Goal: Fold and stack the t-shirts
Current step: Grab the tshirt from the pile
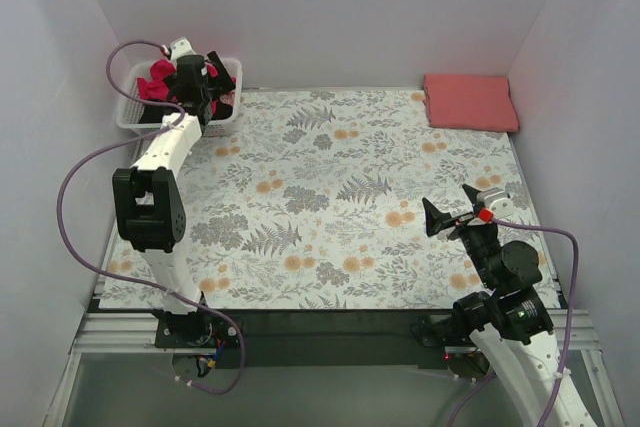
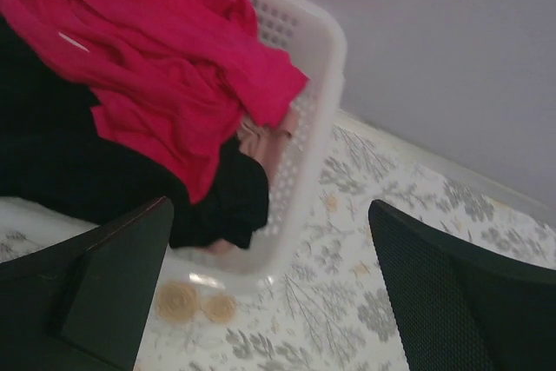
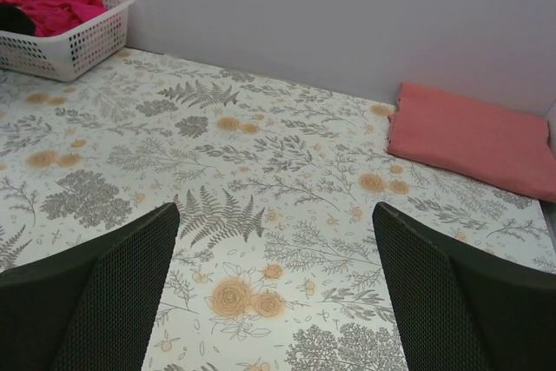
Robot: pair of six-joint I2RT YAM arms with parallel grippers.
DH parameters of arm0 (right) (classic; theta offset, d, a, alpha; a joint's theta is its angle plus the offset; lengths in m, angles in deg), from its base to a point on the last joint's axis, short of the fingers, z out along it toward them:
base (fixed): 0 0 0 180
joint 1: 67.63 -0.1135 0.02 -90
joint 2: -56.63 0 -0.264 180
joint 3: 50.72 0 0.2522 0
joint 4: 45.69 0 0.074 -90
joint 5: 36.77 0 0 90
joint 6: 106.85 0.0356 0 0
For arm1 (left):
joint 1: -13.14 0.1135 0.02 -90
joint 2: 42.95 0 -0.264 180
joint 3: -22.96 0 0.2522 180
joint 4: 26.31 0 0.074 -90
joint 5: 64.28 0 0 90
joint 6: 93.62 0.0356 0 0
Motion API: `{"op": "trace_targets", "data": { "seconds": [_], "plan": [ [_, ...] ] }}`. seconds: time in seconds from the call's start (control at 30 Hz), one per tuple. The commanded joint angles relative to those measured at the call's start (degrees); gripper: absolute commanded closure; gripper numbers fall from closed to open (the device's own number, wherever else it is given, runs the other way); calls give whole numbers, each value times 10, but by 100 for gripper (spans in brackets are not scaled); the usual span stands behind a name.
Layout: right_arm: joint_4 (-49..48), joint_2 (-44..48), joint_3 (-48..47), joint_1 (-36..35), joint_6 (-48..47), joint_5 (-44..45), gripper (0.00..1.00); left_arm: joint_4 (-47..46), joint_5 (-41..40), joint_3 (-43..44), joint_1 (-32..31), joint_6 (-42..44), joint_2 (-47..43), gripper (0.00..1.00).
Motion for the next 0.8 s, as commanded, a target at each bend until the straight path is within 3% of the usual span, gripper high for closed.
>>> {"op": "trace_targets", "data": {
  "seconds": [0.0,0.33,0.53,0.67,0.77],
  "plan": [
    [-15,-9,-9,-4,-3,-6,2,25,-29,71,36,18,40,5],
    [-15,-42,-8,-4,-10,-22,2,-77,-44,192,70,115,197,6],
    [-12,-67,-10,-5,-13,-30,2,-86,-31,264,70,134,294,10],
    [-9,-72,-11,-5,-16,-32,2,-85,-33,294,71,158,343,25],
    [-8,-76,-10,-4,-17,-33,2,-92,-27,290,74,166,338,46]
  ]
}}
